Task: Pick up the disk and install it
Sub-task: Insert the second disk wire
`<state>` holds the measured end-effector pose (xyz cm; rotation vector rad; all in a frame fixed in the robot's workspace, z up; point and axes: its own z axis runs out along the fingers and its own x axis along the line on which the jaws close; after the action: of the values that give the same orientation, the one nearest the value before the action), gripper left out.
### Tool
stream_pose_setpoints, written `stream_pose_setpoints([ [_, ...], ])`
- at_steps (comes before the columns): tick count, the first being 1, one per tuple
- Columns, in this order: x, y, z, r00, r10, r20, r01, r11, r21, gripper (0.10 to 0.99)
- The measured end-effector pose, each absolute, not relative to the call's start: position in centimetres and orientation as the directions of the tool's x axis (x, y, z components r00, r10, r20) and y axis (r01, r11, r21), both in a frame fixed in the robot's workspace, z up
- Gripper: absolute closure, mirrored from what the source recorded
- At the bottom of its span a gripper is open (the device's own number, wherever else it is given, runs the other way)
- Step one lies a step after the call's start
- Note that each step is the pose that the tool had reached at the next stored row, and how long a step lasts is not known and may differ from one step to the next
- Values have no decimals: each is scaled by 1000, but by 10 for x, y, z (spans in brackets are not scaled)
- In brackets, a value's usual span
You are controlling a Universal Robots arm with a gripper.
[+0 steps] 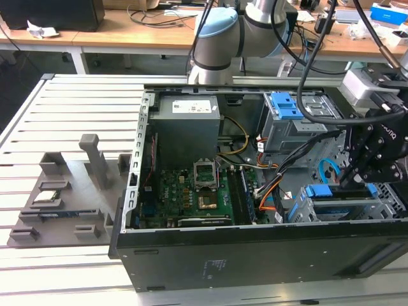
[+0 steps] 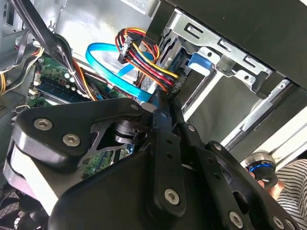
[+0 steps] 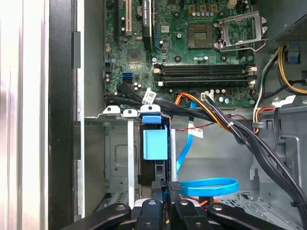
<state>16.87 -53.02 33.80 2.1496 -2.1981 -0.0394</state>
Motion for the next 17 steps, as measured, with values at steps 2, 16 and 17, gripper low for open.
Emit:
stream_pose_setpoints([
  [2, 169, -530, 336, -21, -999, 29, -998, 23, 65, 925],
  [16, 169, -520, 370, -21, -999, 38, -998, 23, 65, 980],
  [17, 169, -520, 376, -21, -999, 38, -998, 23, 65, 980],
])
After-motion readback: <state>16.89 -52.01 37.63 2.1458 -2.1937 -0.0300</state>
